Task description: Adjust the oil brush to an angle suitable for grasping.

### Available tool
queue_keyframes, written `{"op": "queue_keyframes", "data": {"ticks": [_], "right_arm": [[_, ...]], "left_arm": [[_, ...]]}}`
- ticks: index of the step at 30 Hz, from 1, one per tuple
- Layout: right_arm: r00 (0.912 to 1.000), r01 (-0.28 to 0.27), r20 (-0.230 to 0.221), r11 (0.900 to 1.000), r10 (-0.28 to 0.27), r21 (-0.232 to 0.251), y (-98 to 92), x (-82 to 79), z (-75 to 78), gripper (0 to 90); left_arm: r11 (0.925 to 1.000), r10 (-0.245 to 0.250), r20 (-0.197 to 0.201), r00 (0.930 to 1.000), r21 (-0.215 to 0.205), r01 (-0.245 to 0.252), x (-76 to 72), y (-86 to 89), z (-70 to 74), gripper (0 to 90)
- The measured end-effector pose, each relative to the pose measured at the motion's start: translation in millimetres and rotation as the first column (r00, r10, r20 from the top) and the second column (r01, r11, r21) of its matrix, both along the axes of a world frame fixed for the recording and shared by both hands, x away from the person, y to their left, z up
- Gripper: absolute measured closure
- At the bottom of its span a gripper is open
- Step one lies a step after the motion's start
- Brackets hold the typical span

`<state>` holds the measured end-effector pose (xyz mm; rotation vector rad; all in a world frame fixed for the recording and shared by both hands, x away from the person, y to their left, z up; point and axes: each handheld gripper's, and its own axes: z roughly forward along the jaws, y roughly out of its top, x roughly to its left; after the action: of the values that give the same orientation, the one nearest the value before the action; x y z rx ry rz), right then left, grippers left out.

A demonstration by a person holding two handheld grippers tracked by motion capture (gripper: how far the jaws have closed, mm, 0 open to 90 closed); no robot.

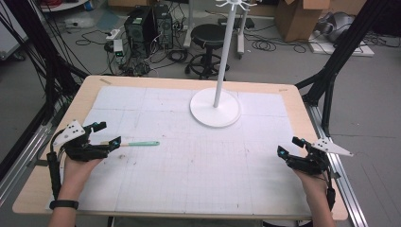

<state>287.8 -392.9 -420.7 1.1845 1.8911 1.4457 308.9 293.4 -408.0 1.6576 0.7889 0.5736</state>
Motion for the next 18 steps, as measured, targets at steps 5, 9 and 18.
{"op": "queue_keyframes", "data": {"ticks": [5,9,18], "right_arm": [[1.0,-0.003,0.001,1.0,0.003,0.001,0.1,0.5,-0.2,18.2],[1.0,-0.003,-0.008,1.0,0.003,0.001,0.5,0.8,-0.6,18.2],[0.9999,-0.009,-0.007,1.0,0.009,-0.001,0.3,0.1,-0.6,18.2]], "left_arm": [[0.9999,-0.005,0.015,0.9999,0.01,0.005,-1.3,-1.2,3.8,13.5],[0.9999,-0.013,0.021,0.9997,0.003,0.013,-1.6,-1.7,5.3,13.5],[0.9993,-0.026,0.019,0.9995,0.027,0.025,-0.9,-4.3,5.3,13.5]]}}
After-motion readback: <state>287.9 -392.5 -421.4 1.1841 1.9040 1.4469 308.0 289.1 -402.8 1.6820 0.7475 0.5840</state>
